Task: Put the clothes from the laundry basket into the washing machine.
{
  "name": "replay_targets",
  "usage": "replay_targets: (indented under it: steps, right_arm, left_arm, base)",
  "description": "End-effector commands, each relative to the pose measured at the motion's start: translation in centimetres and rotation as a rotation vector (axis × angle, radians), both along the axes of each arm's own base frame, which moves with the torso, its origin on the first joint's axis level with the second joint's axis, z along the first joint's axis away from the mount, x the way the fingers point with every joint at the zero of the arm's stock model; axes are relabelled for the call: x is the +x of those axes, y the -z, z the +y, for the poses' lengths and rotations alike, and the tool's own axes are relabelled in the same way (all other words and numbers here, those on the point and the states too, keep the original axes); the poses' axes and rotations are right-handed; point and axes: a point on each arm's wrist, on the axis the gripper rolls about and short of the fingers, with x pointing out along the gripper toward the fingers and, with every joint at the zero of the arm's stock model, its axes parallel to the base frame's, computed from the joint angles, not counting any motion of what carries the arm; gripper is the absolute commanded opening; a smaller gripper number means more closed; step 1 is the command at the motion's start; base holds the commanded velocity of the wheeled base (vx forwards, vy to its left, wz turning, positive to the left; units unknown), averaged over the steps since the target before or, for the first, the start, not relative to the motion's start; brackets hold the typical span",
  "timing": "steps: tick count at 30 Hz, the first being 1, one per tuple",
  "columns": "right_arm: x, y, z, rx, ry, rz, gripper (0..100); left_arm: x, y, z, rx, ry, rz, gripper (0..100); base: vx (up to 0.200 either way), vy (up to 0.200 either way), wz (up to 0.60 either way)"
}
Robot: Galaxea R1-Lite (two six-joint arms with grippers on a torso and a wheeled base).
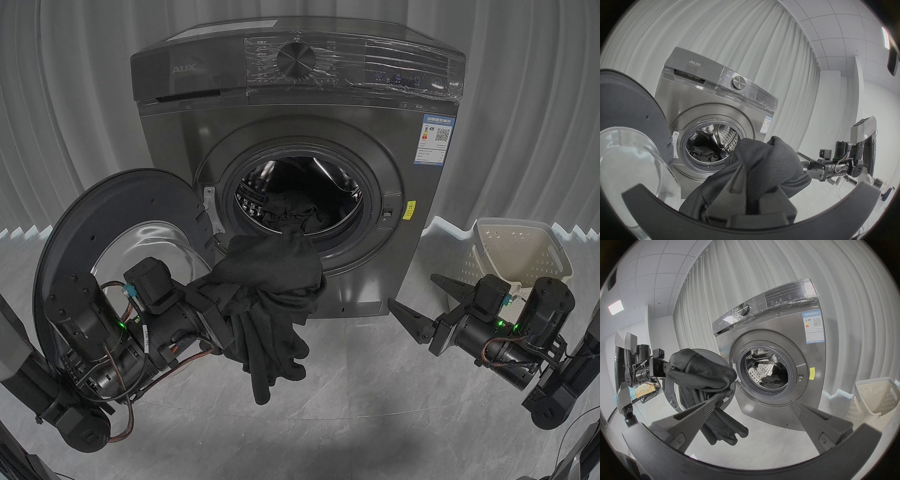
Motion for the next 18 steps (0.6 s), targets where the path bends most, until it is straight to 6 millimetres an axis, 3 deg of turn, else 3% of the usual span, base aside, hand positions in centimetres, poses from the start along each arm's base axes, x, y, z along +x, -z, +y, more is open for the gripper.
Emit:
replay_targets:
  steps: [1, 13, 18]
  right_arm:
    - [-0.1, 0.1, 0.0, -0.002, -0.003, 0.003, 100]
    - [0.1, 0.2, 0.1, 0.0, -0.007, 0.009, 100]
    - [0.0, 0.2, 0.1, -0.001, -0.008, 0.01, 100]
  left_arm:
    - [-0.4, 0.2, 0.2, 0.006, 0.002, 0.01, 0]
    - [-0.9, 0.7, -0.1, 0.013, -0.03, 0.034, 0]
    - [-0.7, 1.2, -0.1, 0.028, -0.029, 0.048, 0]
  base:
    - [0.0, 0.0, 0.0]
    - [0.0, 0.0, 0.0]
    - [0.2, 0.0, 0.0]
